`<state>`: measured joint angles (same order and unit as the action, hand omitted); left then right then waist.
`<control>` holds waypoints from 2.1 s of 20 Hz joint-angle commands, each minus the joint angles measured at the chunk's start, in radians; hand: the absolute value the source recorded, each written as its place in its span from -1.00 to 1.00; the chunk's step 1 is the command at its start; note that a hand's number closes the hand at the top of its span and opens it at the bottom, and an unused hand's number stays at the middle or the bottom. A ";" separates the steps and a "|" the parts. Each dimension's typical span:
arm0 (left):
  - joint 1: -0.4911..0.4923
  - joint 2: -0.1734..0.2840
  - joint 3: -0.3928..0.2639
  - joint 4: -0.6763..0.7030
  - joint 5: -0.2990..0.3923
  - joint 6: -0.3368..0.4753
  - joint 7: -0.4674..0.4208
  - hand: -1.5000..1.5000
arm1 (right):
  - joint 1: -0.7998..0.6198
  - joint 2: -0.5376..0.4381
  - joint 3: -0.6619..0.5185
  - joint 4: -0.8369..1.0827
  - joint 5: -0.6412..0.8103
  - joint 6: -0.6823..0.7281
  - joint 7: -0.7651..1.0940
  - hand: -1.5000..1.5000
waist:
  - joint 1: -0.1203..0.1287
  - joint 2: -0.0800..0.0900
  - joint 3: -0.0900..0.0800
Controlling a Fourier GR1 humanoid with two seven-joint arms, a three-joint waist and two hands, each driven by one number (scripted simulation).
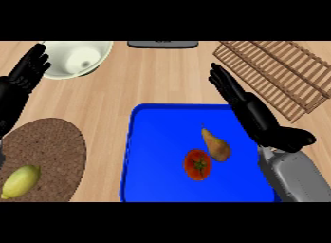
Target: Pick the tomato from the tray and place it in the tiered shelf
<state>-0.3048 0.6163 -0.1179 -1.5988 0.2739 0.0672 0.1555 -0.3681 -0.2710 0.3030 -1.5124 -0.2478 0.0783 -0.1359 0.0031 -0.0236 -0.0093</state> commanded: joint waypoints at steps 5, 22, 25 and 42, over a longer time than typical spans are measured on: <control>0.002 -0.143 0.030 0.042 0.009 0.127 0.051 0.00 | -0.166 -0.052 -0.070 -0.026 -0.039 0.192 -0.150 1.00 | 0.008 0.028 0.010; 0.088 -0.245 0.036 0.121 0.022 0.110 -0.019 0.00 | -0.111 -0.299 -0.081 -0.032 -0.109 0.599 -0.025 -1.00 | -0.012 0.016 0.007; 0.074 -0.238 0.026 0.109 0.022 0.105 0.014 0.00 | -0.189 -0.386 -0.054 -0.120 0.045 0.580 0.039 -1.00 | -0.010 0.011 0.007; 0.028 -0.226 0.079 0.090 0.021 0.073 0.076 0.00 | -0.073 -0.258 0.343 -0.616 0.734 0.446 0.525 -1.00 | -0.007 0.021 0.009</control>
<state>-0.2357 0.3811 -0.0609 -1.5158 0.2903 0.1514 0.1957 -0.4439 -0.5625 0.5733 -2.0728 0.3998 0.4819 0.2783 -0.0053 -0.0046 -0.0007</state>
